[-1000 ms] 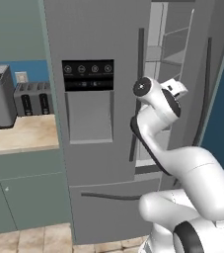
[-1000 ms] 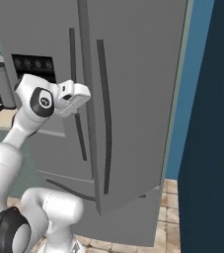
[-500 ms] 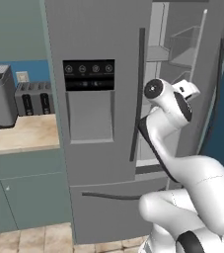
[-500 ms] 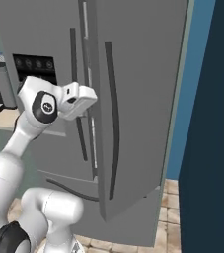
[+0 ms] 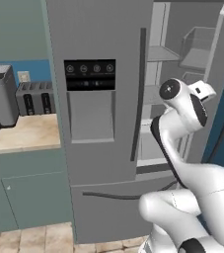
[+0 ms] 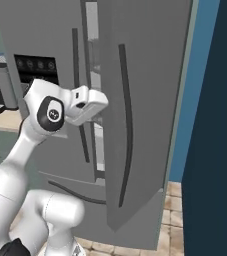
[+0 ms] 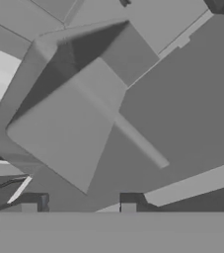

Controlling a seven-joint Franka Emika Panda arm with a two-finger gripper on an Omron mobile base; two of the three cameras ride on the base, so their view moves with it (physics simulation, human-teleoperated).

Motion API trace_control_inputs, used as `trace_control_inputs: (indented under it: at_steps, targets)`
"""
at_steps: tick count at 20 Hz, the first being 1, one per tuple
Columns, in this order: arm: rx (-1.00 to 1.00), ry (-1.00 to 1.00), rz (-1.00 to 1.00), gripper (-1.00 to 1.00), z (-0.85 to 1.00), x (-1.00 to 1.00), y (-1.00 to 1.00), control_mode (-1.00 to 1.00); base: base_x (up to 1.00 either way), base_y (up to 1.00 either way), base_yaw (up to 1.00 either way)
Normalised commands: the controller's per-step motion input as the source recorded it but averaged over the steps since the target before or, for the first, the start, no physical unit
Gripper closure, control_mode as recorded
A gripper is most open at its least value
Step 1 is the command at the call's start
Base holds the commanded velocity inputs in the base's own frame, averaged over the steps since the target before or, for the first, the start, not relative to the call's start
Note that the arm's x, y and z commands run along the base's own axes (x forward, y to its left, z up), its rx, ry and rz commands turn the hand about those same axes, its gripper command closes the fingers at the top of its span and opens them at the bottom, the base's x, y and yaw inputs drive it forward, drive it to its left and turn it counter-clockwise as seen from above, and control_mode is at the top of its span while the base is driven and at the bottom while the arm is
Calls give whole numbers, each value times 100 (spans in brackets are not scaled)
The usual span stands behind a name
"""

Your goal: There is a bowl on the dining counter. Grab a lemon wedge from the fridge and place it in the bowl. Then get the liquor bottle and glass cup from the cabinet and place them next to the bowl.

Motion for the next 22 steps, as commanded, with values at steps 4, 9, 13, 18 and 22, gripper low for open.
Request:
trace_control_inputs:
  at_steps: [4, 9, 13, 18, 22]
  targets:
    - [4, 5, -1, -100, -14, 0, -95, -100, 0, 0, 0]
    - [5, 6, -1, -100, -15, 0, -98, -100, 0, 0, 0]
    - [4, 5, -1, -100, -17, 0, -95, -100, 0, 0, 0]
    - [2, 5, 0, -100, -16, 3, -95, -100, 0, 0, 0]
    - [1, 2, 0, -100, -15, 18, -91, -100, 0, 0, 0]
